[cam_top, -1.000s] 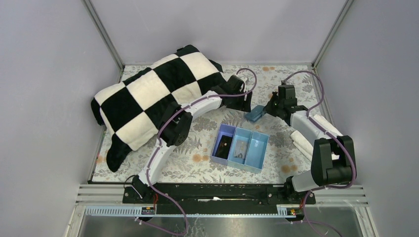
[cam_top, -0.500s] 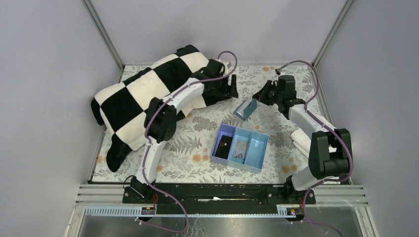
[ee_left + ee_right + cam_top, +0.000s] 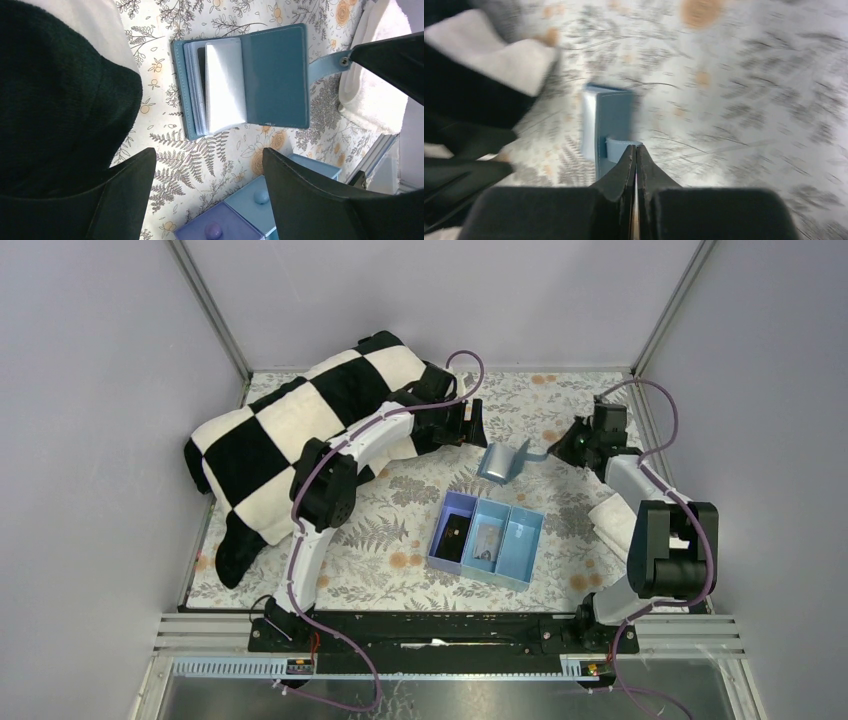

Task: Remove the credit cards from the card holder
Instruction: Open the card holder at the center of the board.

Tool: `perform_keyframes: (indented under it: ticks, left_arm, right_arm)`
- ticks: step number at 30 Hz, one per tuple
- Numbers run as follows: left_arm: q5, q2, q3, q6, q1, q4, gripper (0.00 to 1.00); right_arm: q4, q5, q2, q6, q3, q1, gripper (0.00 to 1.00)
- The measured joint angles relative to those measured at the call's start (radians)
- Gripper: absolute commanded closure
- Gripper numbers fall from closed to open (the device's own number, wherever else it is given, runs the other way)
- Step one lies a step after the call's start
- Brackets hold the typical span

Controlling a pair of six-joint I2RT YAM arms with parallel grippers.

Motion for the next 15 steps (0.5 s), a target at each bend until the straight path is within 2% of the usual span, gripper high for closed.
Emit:
perform_keyframes:
  ticks: [7,9,10,13,15]
  left_arm:
    - [0.024,0.000,-0.005,-0.002,-0.006,0.017,0.15]
    - [0.027,0.000,-0.011,-0.003,-0.010,0.021,0.15]
    - [0.030,0.000,-0.014,-0.003,-0.013,0.023,0.15]
    - [0.051,0.000,-0.025,-0.004,-0.023,0.031,0.15]
    - [0.073,0.000,-0.027,-0.008,-0.028,0.037,0.15]
  right_arm:
    - [-0.155,0.156,0.044,-0.016,-0.009,-0.039,0.99]
    - [-0.192,0.194,0.055,-0.017,-0.010,-0.038,0.81]
    - [-0.210,0.217,0.056,-0.019,-0.010,-0.038,0.75]
    - [-0.264,0.274,0.056,-0.022,-0.001,-0.037,0.46]
    - [-0.285,0.302,0.048,-0.019,0.005,-0.038,0.42]
